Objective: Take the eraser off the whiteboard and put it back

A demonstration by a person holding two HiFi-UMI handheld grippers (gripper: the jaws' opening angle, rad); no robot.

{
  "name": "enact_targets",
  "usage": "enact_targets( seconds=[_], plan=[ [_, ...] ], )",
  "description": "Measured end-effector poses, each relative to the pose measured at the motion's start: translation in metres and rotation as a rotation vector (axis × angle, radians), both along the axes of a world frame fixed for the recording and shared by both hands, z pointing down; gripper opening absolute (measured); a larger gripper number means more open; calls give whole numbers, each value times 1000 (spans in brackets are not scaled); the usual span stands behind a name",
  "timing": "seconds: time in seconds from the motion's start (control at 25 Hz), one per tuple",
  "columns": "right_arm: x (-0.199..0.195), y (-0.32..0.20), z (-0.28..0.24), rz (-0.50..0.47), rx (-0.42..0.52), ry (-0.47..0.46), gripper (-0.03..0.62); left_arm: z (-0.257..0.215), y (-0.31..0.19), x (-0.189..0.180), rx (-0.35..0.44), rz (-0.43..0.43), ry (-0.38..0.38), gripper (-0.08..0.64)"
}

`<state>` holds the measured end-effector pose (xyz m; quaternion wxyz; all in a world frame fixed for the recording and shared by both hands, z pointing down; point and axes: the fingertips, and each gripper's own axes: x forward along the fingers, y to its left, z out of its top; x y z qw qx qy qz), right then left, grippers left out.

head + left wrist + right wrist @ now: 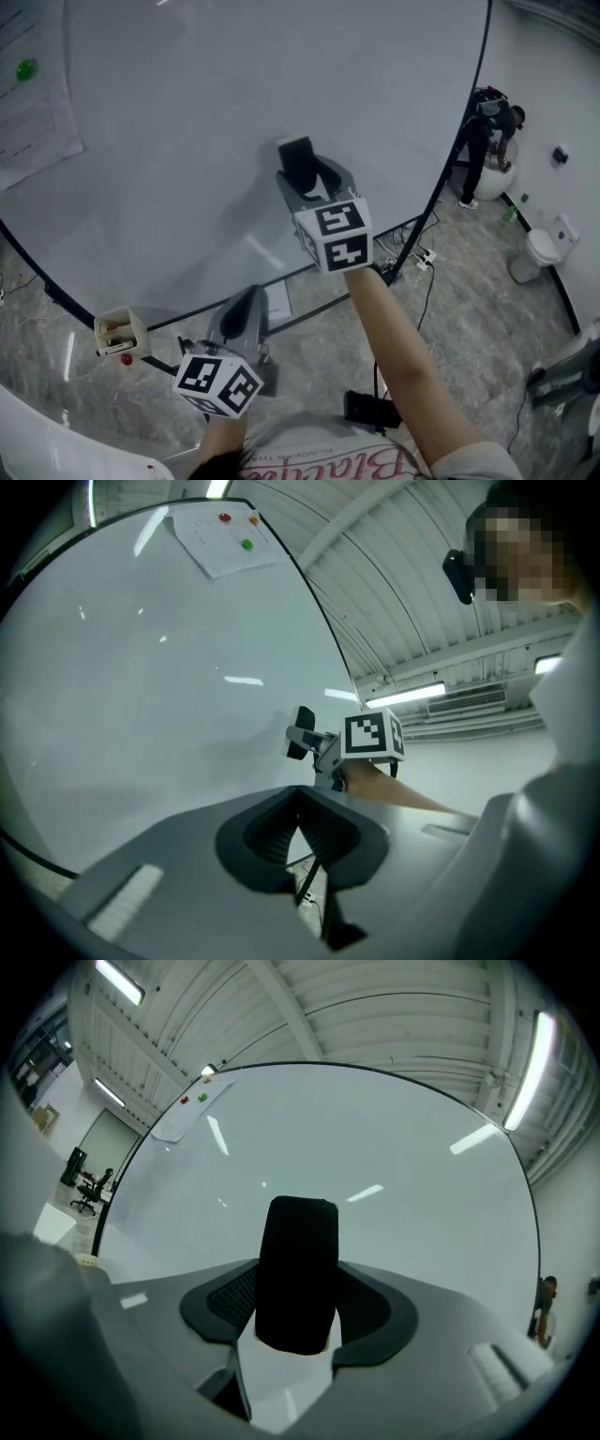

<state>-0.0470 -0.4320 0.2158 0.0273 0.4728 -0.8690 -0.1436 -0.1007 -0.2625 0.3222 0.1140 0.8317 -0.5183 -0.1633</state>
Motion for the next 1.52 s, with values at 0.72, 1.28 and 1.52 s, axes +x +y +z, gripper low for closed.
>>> enact_targets(
  seconds=[0.72, 1.28, 1.52],
  plan=[
    [-12, -26, -12, -2, 41, 64, 243, 7, -3, -6, -10, -8, 9, 0],
    [1, 1, 9, -15, -26, -43, 319, 12, -1, -7, -34, -6, 38, 0],
    [10, 52, 28, -24, -29, -58, 205, 13, -1, -6, -37, 4, 40, 0]
  ],
)
